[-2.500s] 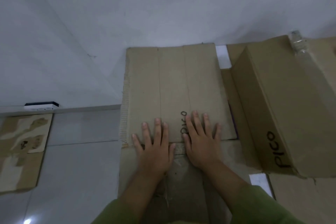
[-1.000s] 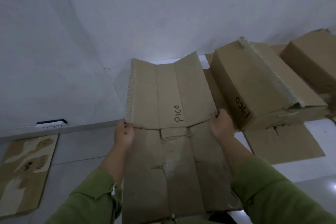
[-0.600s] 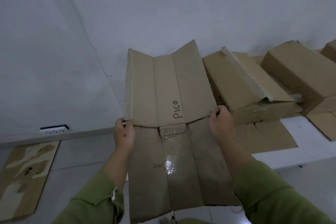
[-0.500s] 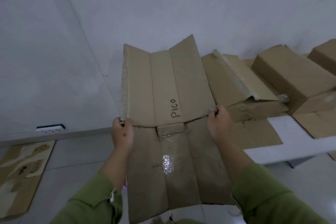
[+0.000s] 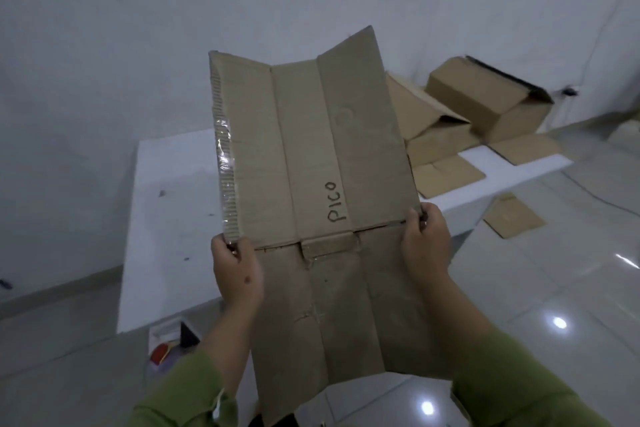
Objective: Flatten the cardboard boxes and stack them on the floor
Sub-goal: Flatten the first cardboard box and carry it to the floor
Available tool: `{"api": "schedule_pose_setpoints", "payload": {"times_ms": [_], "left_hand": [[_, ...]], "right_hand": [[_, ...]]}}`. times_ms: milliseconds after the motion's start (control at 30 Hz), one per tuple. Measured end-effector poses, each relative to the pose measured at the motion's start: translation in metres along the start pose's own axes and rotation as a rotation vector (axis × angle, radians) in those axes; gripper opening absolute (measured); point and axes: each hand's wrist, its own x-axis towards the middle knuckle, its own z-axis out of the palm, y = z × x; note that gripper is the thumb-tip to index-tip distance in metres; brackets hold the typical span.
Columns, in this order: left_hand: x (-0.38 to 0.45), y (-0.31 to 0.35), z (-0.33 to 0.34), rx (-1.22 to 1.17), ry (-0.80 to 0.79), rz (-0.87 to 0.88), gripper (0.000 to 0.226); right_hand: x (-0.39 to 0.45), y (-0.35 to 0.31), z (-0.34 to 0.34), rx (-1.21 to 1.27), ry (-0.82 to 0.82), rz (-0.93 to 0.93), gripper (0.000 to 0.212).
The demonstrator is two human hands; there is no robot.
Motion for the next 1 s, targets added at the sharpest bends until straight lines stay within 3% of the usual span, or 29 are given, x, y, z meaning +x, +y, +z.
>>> {"api": "schedule_pose_setpoints", "payload": {"times_ms": [167, 367, 533, 833, 1000], "left_hand": [[-0.056, 0.017, 0.064, -0.077, -0.113, 0.081, 0.032], [-0.115, 0.034, 0.156, -0.125, -0.4, 0.148, 0.006], [-0.159, 0.051, 0.258, -0.088, -0.595, 0.144, 0.003], [-0.213, 0.105, 0.481, -0.006, -0.871, 0.179, 0.005], [-0.236, 0.148, 0.598, 0.035, -0.935, 0.203, 0.005]], "right_hand": [[0.015, 0.049, -0.073, 0.01, 0.174, 0.078, 0.02], [0.032, 0.11, -0.156, 0.05, 0.406, 0.217, 0.008], [0.067, 0.167, -0.222, -0.025, 0.574, 0.334, 0.012], [0.21, 0.254, -0.319, -0.12, 0.726, 0.489, 0.019], [0.303, 0.292, -0.36, -0.15, 0.771, 0.524, 0.024]]}}
